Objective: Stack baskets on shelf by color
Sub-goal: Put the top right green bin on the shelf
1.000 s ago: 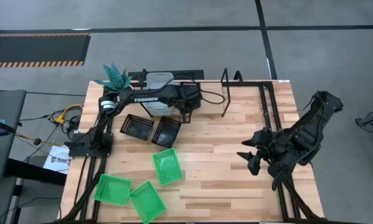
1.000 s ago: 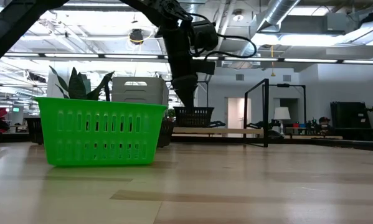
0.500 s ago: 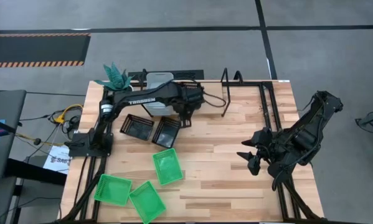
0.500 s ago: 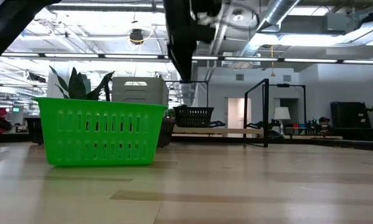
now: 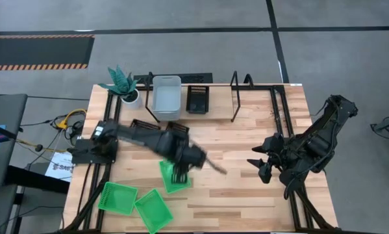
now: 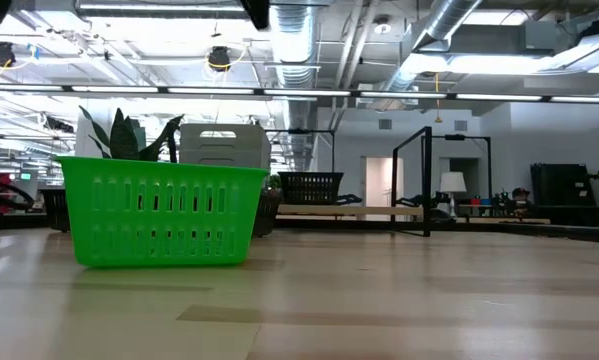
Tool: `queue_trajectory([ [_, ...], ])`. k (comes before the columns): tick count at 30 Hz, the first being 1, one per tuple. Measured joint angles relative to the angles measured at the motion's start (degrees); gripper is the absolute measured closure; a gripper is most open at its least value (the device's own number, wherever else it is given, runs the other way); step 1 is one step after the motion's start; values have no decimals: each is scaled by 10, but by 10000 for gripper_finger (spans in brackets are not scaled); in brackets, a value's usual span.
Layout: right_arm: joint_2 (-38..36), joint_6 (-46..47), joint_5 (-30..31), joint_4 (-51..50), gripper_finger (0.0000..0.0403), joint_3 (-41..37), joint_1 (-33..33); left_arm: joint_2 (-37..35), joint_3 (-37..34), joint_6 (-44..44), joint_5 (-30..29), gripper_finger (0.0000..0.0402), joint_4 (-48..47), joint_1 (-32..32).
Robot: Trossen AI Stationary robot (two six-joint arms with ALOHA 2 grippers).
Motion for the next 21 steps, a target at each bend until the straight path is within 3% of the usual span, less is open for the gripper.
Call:
queue_trajectory([
  [9,0,0,0,1,139,0,0,0,-54,-117,-27,234,68,-108],
  [21,0,-1,-14,0,139,0,0,-1,-227,-174,9,165,257,-123],
])
